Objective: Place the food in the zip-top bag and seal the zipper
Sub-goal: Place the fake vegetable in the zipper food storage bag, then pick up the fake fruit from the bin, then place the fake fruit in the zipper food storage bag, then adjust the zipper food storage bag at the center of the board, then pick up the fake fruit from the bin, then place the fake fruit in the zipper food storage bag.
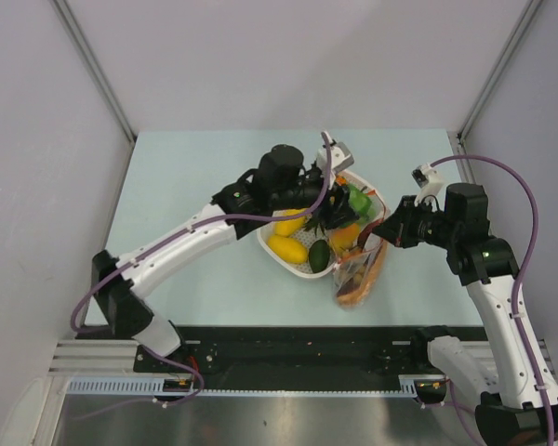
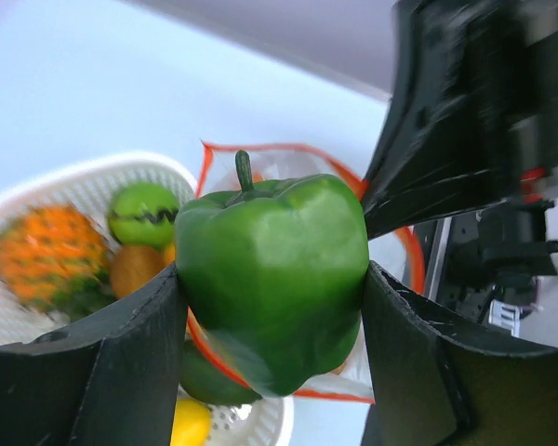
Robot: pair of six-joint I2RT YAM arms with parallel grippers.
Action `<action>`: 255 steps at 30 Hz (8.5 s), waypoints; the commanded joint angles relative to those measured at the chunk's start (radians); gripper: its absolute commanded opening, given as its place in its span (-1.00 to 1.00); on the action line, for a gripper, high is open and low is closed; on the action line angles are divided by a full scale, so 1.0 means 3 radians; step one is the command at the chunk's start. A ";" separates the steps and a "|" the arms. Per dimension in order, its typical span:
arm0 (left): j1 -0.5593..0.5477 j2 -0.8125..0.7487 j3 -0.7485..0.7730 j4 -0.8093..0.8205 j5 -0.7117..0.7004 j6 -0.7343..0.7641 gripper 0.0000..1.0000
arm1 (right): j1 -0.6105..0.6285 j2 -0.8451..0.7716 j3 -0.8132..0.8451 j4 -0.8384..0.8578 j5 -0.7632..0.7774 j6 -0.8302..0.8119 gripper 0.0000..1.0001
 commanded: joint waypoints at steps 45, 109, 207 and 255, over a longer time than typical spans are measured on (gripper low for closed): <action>0.0780 0.1253 -0.0413 -0.0180 -0.0429 0.1503 0.79 | -0.0023 -0.0037 0.0016 0.0049 -0.0021 -0.0159 -1.00; -0.0054 -0.0652 -0.2544 0.3907 -0.0803 -0.0456 0.99 | -0.0197 0.0153 0.0021 0.0396 -0.1156 0.0240 -1.00; 0.0530 0.0343 -0.1196 0.0245 -0.0122 -0.0562 0.68 | -0.0489 0.0132 -0.0174 -0.0519 -0.0793 -0.0716 -1.00; 0.0018 0.0185 -0.0515 0.0949 -0.0311 -0.0726 -0.48 | -0.0151 0.0055 -0.0174 0.0181 -0.1110 -0.0420 -1.00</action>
